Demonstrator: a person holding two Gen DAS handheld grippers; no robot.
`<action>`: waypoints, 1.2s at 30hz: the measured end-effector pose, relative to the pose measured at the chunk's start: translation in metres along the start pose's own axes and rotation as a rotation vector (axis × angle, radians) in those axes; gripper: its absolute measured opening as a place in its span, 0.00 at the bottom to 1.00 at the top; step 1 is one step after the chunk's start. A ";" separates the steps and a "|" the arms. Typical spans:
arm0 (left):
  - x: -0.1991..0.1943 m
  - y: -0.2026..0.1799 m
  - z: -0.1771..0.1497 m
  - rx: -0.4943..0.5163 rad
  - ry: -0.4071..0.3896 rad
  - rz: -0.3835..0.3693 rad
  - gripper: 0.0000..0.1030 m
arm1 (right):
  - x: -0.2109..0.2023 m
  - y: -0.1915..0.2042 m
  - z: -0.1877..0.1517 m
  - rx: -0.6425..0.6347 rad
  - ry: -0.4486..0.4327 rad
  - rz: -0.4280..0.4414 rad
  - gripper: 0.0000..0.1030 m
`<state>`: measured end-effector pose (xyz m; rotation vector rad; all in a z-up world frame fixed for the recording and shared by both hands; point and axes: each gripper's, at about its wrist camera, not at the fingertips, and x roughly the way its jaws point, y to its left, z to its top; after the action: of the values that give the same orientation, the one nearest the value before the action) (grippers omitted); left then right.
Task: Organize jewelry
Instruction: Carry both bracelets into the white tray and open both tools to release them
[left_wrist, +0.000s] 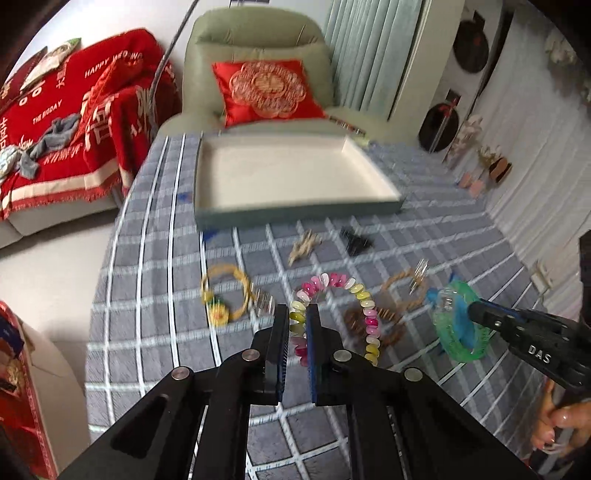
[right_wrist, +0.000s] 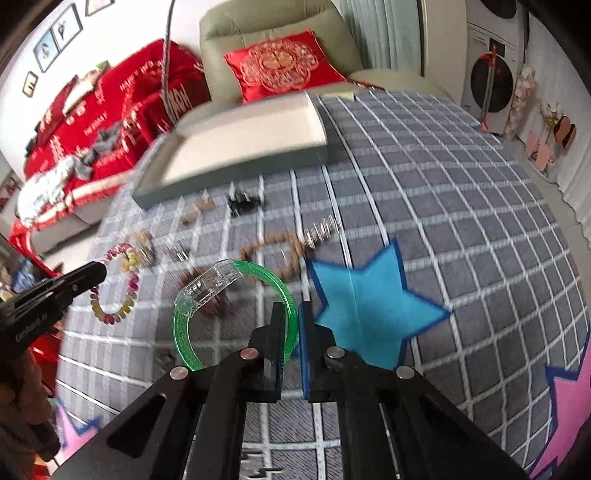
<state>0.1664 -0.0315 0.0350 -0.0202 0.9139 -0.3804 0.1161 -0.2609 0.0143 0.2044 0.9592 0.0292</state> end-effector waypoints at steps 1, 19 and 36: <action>-0.002 0.001 0.006 0.000 -0.007 -0.004 0.23 | -0.004 0.001 0.010 -0.004 -0.009 0.008 0.07; 0.084 0.035 0.168 -0.064 -0.025 0.074 0.23 | 0.077 0.020 0.202 -0.006 -0.015 -0.006 0.07; 0.228 0.068 0.174 -0.024 0.109 0.244 0.23 | 0.226 0.012 0.232 -0.028 0.100 -0.091 0.07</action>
<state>0.4479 -0.0681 -0.0453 0.0896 1.0158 -0.1447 0.4360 -0.2607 -0.0373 0.1341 1.0664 -0.0313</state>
